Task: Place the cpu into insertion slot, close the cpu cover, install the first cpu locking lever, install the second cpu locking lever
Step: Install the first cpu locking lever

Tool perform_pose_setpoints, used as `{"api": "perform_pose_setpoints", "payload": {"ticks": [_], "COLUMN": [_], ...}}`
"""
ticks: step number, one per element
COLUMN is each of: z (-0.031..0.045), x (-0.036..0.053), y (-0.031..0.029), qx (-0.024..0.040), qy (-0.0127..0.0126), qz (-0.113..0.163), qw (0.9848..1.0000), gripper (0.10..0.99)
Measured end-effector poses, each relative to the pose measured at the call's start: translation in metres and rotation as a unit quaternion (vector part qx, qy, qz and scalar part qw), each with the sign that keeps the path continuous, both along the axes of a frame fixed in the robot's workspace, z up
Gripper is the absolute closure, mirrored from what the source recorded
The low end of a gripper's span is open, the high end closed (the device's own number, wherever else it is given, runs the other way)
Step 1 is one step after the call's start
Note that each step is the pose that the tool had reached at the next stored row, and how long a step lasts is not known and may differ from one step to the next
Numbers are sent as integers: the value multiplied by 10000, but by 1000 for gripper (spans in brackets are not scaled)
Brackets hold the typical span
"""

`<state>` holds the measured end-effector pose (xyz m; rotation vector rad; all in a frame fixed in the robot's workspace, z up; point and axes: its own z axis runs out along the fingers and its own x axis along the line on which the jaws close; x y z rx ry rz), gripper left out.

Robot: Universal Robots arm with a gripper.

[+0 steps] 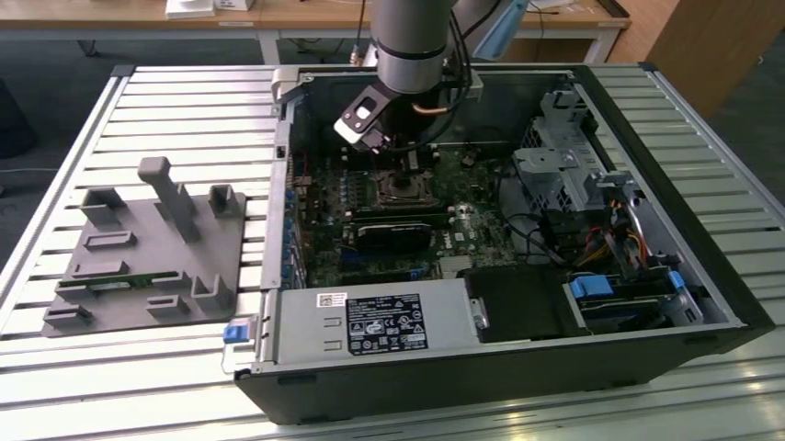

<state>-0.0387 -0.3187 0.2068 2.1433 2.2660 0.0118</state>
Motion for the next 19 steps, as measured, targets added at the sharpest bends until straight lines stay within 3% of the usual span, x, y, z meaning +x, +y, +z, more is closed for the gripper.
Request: {"api": "perform_pose_setpoints", "payload": {"ticks": [19], "z": [37], "x": [18], "y": [0], "qx": [-1], "qy": [5], "qz": [0], "qw": [10000], "gripper": [969]}}
